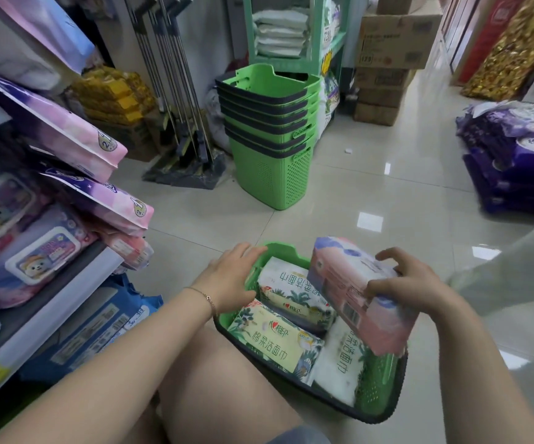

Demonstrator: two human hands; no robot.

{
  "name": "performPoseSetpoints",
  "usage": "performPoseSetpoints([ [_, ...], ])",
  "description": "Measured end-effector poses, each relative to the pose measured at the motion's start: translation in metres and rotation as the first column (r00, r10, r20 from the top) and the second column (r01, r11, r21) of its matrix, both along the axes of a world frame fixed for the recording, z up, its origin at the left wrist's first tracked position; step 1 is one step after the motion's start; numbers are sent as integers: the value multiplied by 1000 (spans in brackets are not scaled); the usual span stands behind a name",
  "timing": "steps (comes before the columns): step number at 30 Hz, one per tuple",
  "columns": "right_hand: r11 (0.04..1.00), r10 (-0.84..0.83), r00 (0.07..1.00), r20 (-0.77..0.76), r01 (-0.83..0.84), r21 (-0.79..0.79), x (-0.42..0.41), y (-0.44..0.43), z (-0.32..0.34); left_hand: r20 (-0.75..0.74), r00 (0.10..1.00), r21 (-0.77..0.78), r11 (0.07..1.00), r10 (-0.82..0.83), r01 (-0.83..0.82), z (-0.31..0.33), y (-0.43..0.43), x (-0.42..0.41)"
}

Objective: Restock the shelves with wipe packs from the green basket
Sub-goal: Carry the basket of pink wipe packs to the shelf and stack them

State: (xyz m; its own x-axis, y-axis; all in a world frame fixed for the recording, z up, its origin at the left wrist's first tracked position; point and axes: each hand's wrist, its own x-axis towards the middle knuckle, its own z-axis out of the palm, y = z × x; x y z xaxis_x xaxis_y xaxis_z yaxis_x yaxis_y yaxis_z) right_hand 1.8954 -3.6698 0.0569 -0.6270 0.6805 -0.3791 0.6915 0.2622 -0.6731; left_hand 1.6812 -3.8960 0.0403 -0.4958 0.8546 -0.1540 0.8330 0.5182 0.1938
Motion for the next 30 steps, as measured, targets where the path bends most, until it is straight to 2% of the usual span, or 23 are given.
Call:
performPoseSetpoints([
  [3, 975, 217, 972, -85, -212, 70, -19, -11, 34, -124, 992, 31, 999, -36, 40, 21, -10, -3],
  [7, 896, 437, 879, -188, -407, 179, -51, -37, 61, -245, 969, 94, 995, -11, 36, 45, -41, -7],
  [11, 771, 634, 732, -250, -570, 285, -87, -72, 80, -197, 966, 212, 970, 164, -122, 65, -93, -18],
  [14, 619, 768, 607, -205, -620, 482, -114, -100, 87, -167, 952, 306, 931, 258, -198, 83, -134, -30],
  [18, 362, 889, 448, -96, -556, 749, -137, -138, 110, -243, 924, 400, 898, 297, -184, 107, -176, -36],
  [21, 212, 934, 354, -42, -456, 865, -149, -155, 117, -322, 887, 476, 866, 330, -150, 123, -194, -34],
  [24, 126, 958, 285, -39, -297, 946, -160, -167, 119, -453, 818, 542, 838, 354, -63, 133, -206, -32],
  [26, 58, 966, 258, -17, -151, 987, -166, -173, 118, -546, 738, 568, 823, 397, -23, 136, -214, -30],
  [30, 2, 964, 264, -25, 86, 996, -179, -180, 112, -661, 603, 616, 782, 447, 96, 136, -223, -30],
])
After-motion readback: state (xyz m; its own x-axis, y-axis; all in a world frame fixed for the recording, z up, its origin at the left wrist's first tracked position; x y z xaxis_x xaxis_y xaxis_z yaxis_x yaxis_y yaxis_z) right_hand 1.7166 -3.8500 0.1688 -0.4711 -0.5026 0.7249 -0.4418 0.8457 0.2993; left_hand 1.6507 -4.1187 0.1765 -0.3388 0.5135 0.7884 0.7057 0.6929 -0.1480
